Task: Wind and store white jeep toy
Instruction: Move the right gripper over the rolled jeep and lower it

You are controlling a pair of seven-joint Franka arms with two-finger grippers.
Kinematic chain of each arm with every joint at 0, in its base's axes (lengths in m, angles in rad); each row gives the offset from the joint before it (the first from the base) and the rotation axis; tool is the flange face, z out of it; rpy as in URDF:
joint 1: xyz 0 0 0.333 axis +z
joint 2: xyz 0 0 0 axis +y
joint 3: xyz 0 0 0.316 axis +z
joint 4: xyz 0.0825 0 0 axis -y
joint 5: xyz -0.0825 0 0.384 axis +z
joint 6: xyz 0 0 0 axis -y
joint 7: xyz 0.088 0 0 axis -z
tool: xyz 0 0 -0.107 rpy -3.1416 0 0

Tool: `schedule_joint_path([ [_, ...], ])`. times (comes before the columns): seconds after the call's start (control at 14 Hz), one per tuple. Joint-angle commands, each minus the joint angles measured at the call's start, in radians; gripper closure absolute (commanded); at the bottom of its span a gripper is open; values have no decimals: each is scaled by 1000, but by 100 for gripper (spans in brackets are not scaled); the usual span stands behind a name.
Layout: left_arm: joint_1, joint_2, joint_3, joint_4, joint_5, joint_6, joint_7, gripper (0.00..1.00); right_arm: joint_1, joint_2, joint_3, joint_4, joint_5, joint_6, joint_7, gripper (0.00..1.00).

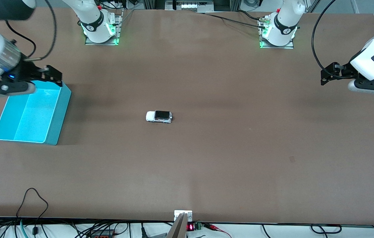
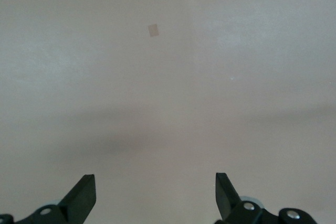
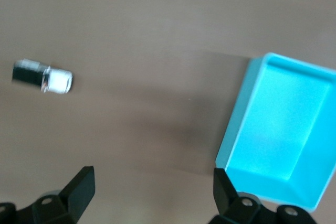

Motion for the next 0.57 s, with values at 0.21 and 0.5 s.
schedule_joint_path([
  [0.21, -11, -20, 15, -13, -14, -13, 8, 0, 118, 129, 0, 13, 6, 11, -506, 0],
  [0.5, -5, -16, 17, -11, -16, -26, 8, 0, 271, 205, 1, 9, -2, 69, -614, 0],
])
